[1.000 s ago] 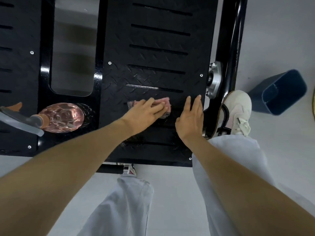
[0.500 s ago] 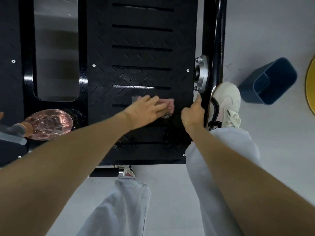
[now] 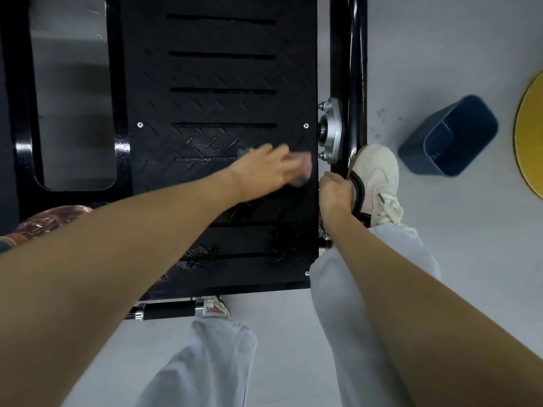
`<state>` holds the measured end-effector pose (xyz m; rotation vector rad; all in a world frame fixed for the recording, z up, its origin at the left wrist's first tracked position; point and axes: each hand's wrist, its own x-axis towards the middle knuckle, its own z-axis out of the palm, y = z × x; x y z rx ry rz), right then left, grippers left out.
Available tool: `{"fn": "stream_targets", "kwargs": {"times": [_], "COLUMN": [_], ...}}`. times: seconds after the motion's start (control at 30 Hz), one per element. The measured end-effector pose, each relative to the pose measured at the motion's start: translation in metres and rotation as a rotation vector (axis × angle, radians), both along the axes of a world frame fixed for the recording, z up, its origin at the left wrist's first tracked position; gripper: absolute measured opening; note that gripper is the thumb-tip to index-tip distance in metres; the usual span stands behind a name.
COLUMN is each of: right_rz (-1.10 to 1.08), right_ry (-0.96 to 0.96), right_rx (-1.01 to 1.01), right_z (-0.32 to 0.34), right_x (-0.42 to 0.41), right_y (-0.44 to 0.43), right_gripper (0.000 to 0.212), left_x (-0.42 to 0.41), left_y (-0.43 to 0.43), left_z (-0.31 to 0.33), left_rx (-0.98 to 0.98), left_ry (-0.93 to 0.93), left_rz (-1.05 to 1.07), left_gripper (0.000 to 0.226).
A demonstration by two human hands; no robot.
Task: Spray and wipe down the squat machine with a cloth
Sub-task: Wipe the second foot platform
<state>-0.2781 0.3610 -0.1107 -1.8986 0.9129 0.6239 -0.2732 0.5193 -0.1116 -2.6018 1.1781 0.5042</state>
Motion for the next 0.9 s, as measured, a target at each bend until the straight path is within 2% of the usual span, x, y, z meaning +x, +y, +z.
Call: {"fn": "stream_targets", "kwargs": {"times": [0.07,0.1,0.17,0.23,0.3,0.37,0.4,0.47,0.57,0.63,0.7,0.8,0.83,0.9], "right_rz": [-0.038,-0.052,-0.053,-0.041,-0.049,-0.070,-0.055,-0.035,-0.037,-0.031,-0.023,0.030,0.072,0.154], "right_ry": [-0.009,0.005,0.040,0.066,0.067,0.065,0.061,0.049,0.037,0.011,-0.022,-0.054,-0.065,-0.072], "right_rx": [-0.002,-0.001,0.001,0.000,0.026,0.068,0.071,0.046,0.046,0.056,0.059,0.059,0.050,0.031], "right_z": [0.001,0.003,0.007,0.008,0.017,0.020,0.020,0.021,0.020,0.020,0.021,0.018,0.019,0.019], "right_x": [-0.001,-0.002,-0.003,-0.003,-0.004,-0.006,-0.008,-0.014,-0.021,-0.025,-0.030,-0.038,-0.043,-0.053], "right_y": [0.004,0.007,0.010,0.009,0.007,0.005,0.004,0.007,0.018,0.020,0.022,0.019,0.018,0.018], "right_gripper": [0.033,0.040,0.055,0.066,0.064,0.058,0.058,0.059,0.059,0.056,0.054,0.049,0.049,0.047], "left_x": [0.018,0.019,0.013,-0.004,-0.025,-0.029,-0.025,-0.013,-0.008,-0.021,-0.043,-0.065,-0.068,-0.070], "left_y": [-0.006,-0.014,-0.030,-0.038,-0.040,-0.031,-0.025,-0.018,-0.016,-0.024,-0.029,-0.016,-0.005,0.026], "left_z": [0.004,0.008,0.004,0.002,-0.002,-0.003,-0.003,0.000,0.008,0.006,0.002,0.006,0.007,0.006], "left_rx": [-0.089,-0.099,-0.154,-0.193,-0.166,-0.123,-0.109,-0.080,-0.113,-0.134,-0.149,-0.092,-0.080,-0.047], "left_ry": [-0.050,-0.014,0.022,0.074,0.141,0.160,0.145,0.116,0.106,0.122,0.122,0.148,0.148,0.109], "left_rz": [0.325,0.438,0.546,0.468,0.197,-0.002,-0.032,0.038,0.427,0.579,0.522,0.225,0.188,0.284], "left_gripper": [0.078,0.080,0.077,0.068,0.064,0.073,0.077,0.079,0.075,0.075,0.076,0.079,0.081,0.087]}}
